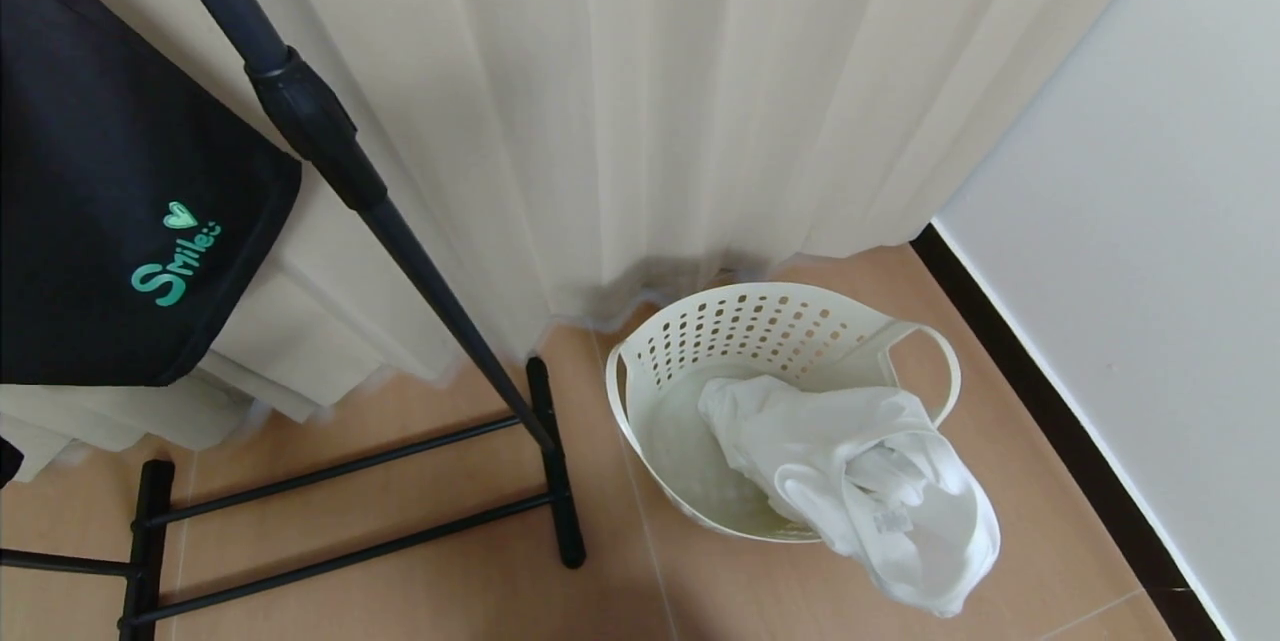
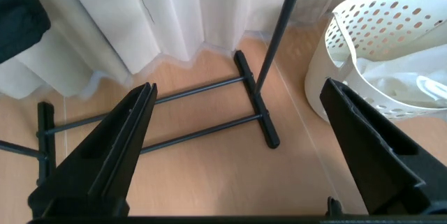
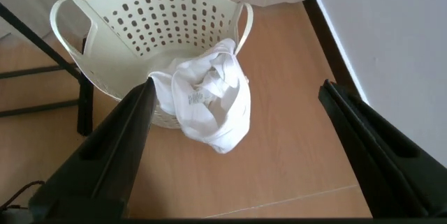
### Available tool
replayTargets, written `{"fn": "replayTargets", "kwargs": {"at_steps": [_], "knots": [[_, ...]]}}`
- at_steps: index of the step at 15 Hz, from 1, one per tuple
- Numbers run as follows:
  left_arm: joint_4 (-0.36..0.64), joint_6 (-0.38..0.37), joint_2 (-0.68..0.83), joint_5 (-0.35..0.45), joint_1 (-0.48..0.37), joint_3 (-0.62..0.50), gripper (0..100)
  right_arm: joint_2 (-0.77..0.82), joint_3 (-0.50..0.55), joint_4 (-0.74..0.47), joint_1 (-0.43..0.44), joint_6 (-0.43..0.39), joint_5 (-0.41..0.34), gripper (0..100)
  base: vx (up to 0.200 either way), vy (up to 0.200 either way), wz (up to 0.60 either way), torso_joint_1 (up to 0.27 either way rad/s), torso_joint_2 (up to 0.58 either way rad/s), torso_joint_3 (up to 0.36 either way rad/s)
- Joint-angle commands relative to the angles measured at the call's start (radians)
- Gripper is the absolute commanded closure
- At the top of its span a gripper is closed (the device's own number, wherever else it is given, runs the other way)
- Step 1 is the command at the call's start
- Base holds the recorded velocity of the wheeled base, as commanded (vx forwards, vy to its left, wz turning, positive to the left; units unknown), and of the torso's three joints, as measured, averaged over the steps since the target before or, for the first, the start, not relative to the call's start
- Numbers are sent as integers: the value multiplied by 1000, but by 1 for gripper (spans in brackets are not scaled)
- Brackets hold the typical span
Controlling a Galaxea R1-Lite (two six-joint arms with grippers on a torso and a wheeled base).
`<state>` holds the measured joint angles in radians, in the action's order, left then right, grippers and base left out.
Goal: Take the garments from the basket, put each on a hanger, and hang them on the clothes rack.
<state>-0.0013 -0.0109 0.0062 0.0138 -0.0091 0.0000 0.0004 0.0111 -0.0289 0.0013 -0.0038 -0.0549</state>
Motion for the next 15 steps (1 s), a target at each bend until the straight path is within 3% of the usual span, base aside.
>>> {"fn": "replayTargets", "kwargs": {"at_steps": [1, 3, 6, 7, 11, 13, 15], "knots": [[0, 0, 1, 0, 0, 0, 0, 0, 0, 0, -1, -1, 0, 0, 0, 0, 0, -2, 12, -193], [0, 0, 1, 0, 0, 0, 0, 0, 1, -2, 0, -1, 0, 0, 0, 0, 0, 7, 10, -183], [0, -1, 1, 0, 0, 0, 0, 234, 7, 1, 8, -7, -10, 0, 0, 0, 0, -2, 2, -47], [0, 0, 1, 0, 0, 0, 0, 374, 27, 18, 43, -24, -52, 0, 0, 0, 0, 0, 0, 0], [0, 0, 1, 0, 0, 0, 0, 736, 161, 35, 163, -59, -63, 0, 0, 0, 0, 0, 0, 0], [0, 0, 1, 0, 0, 0, 0, 889, 217, 35, 160, -165, -59, 0, 0, 0, 0, 0, 0, 0], [0, 0, 1, 0, 0, 0, 0, 1041, 265, 37, 143, -352, -59, 0, 0, 0, 0, 0, 0, 0]]}}
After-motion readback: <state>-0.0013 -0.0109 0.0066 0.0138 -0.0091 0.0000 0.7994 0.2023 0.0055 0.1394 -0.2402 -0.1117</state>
